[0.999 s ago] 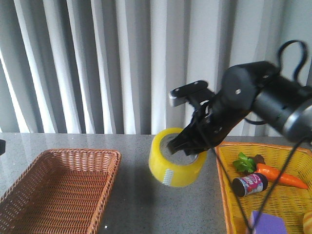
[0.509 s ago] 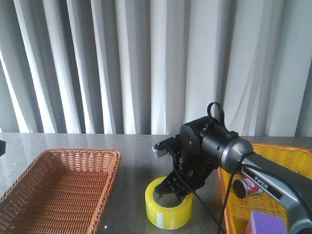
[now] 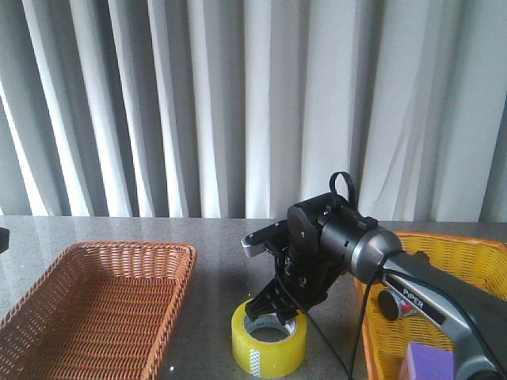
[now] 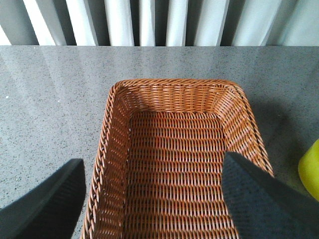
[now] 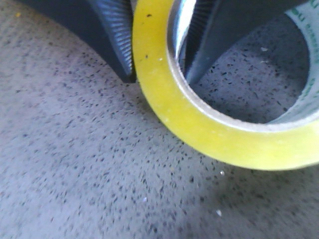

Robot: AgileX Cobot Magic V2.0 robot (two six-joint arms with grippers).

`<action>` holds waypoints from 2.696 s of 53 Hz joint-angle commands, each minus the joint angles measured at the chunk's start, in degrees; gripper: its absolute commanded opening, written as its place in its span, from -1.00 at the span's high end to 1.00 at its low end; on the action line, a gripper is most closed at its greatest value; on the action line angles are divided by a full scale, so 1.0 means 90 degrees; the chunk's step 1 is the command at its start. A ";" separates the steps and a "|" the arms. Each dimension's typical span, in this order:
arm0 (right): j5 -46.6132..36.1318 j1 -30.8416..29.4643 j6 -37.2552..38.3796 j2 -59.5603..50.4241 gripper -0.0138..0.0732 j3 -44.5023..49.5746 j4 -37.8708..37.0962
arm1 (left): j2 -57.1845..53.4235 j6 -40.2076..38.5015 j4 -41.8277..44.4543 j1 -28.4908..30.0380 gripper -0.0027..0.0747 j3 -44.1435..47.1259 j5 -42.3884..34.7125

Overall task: Transfer tape with both arms
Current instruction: 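Open the right gripper and raise it away from the tape, then move the left gripper over the tape roll and lower onto its rim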

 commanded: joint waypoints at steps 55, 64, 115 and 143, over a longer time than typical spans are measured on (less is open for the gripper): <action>-0.0284 -0.2125 0.0100 -0.4061 0.28 -0.0495 0.0362 | -0.0092 -0.0038 -0.0359 -0.0104 -0.45 -0.0194 -0.0599; 0.0048 -0.2228 -0.0059 -0.4555 0.72 -0.0481 0.0018 | -0.0092 0.0445 -0.0422 -0.0713 -0.45 -0.0194 -0.0814; 0.0681 -0.2215 0.0089 -0.4890 0.70 -0.0481 0.0060 | 0.4696 -0.0228 -0.0754 -0.2885 -0.35 -0.4804 0.0954; 0.0689 -0.2215 0.0089 -0.4890 0.70 -0.0481 0.0061 | 0.5831 -0.0259 -0.0752 -0.3012 -0.35 -0.4891 0.1088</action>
